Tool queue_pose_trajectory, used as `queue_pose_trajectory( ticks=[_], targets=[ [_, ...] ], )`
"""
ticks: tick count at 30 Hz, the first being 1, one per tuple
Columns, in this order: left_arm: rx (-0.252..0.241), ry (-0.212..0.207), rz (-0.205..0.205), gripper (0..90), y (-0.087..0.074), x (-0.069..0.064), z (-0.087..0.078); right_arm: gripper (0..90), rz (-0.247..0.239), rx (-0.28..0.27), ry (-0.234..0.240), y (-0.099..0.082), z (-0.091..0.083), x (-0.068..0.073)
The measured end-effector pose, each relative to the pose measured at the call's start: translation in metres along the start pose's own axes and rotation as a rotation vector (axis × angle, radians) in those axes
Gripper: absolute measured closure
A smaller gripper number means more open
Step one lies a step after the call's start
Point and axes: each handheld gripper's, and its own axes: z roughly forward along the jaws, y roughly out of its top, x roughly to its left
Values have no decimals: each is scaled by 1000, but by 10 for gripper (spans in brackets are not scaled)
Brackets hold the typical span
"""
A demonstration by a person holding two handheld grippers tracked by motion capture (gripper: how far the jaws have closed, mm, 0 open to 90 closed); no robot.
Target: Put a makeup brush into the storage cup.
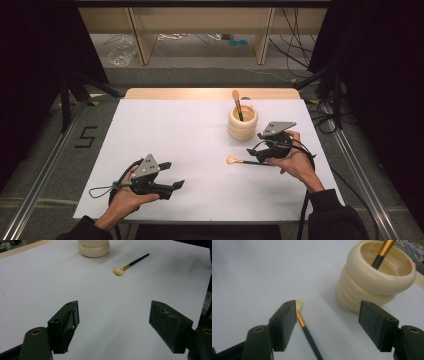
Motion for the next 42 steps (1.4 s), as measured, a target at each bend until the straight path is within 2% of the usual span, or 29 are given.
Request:
queue_pose_trajectory(
  ticks=[6, 8, 14, 23, 24, 30, 31, 33, 39, 41, 42],
  targets=[
    [-1, 3, -5, 243, 0, 0, 1, 320, -23, 18, 28, 0, 1, 2],
    [-6, 0, -1, 243, 0, 0, 1, 320, -30, 17, 21, -1, 2, 4],
    [-2, -2, -2, 242, 1, 0, 1, 316, -47, 66, 39, -1, 6, 7],
    [-13, -5, -7, 236, 1, 0, 1, 313, -68, 85, 32, -3, 11, 10],
    [-12, -5, -5, 235, 1, 0, 1, 313, -65, 87, 47, -3, 12, 10],
    [0, -6, 0, 236, 1, 0, 1, 317, -62, 105, 39, -2, 13, 13],
    [1, -4, -23, 236, 1, -2, 2, 317, -65, 107, 37, -2, 13, 13],
    [0, -10, -23, 236, 1, -1, 2, 319, -75, 109, 47, -2, 14, 13],
    [0, -12, -22, 235, 1, -1, 2, 337, -97, 148, 43, -2, 20, 14],
    [2, -9, -4, 235, 1, -1, 2, 337, -99, 165, 53, -1, 23, 14],
    [0, -9, -14, 235, 1, -2, 1, 337, -100, 167, 62, -2, 24, 14]
  ],
)
